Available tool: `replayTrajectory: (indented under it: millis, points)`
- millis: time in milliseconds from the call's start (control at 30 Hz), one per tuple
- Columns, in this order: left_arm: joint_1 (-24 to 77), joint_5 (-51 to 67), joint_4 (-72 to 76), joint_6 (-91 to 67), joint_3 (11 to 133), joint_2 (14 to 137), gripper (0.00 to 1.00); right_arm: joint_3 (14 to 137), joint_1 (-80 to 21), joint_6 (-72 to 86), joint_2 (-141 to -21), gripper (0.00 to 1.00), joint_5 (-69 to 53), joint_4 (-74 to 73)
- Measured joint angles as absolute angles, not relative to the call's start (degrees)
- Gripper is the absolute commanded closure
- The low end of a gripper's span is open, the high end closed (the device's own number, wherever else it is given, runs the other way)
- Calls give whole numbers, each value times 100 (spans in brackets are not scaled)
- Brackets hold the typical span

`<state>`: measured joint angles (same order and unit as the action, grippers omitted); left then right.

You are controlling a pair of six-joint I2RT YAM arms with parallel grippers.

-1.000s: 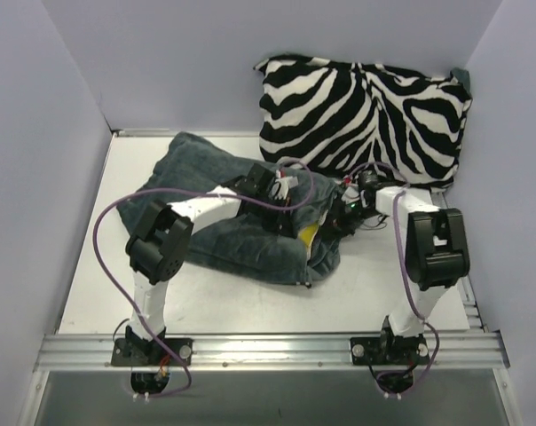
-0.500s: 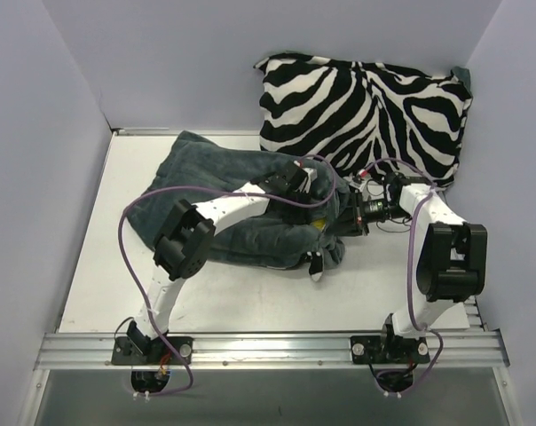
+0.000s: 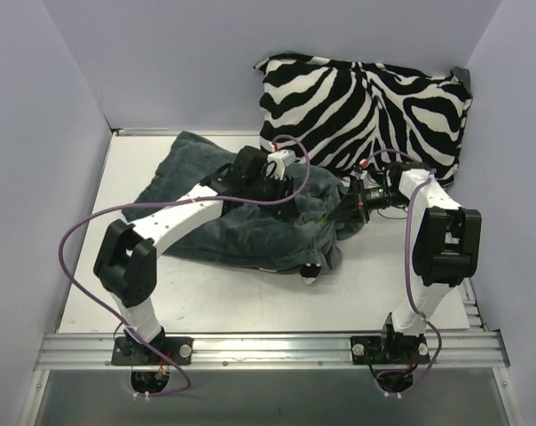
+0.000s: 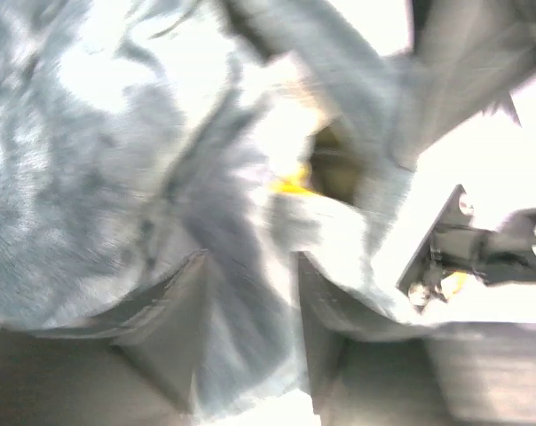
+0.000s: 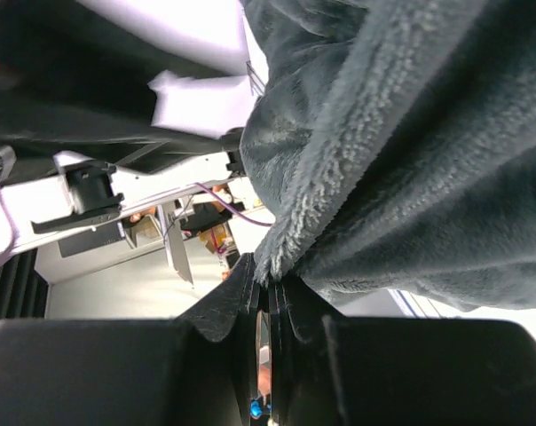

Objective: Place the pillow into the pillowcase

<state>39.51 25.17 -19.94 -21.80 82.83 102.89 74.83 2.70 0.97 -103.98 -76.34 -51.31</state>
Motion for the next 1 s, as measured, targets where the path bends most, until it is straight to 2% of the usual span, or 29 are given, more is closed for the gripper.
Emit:
replayTrajectory:
  millis: [33,100,167,200,233,267,333,467,533,633,700,800,900,933,967,1000]
  points:
    - [3931,2635,-1990,-2128,8283,10123,70,7483,270,75,-10431,100,-7596,-5151]
    - [3933,2834,-2012,-2027,8283,9872,80,7472,270,21,-10477,100,-7526,-5166]
    - [3948,2985,-2040,-1929,8285,9738,83,7413,270,-19,-10481,100,-7476,-5172]
    - [3962,3046,-2062,-1879,8285,9708,77,7380,270,-32,-10481,100,-7474,-5177]
    - [3972,3076,-2088,-1817,8285,9697,65,7349,270,-40,-10481,100,-7472,-5177]
    - [3988,3079,-2130,-1734,8285,9697,36,7319,270,-51,-10481,100,-7470,-5183]
    - [4042,3009,-2290,-1588,8315,9727,26,7273,270,-64,-10481,100,-7465,-5186]
    - [4261,2749,-2630,-1319,8770,10114,24,7107,272,-130,-10479,100,-7430,-5183]
    - [4425,2646,-2681,-1149,9045,10409,31,6969,276,-161,-10479,100,-7417,-5183]
    - [4665,2589,-2810,-921,9356,10842,59,6849,294,-174,-10479,100,-7382,-5190]
    - [4788,2596,-2989,-768,9535,11113,61,6834,309,-183,-10479,100,-7367,-5188]
    - [4845,2528,-3341,-543,9627,11338,48,6831,333,-211,-10479,100,-7341,-5188]
    - [4831,2344,-3509,-421,9623,11312,45,6807,342,-274,-10479,100,-7284,-5186]
    - [4827,2327,-3531,-390,9623,11290,49,6788,346,-296,-10479,100,-7277,-5186]
    - [4827,2318,-3566,-373,9623,11271,64,6764,353,-309,-10479,100,-7266,-5186]
    - [4827,2320,-3607,-379,9623,11257,74,6737,364,-314,-10479,100,-7255,-5186]
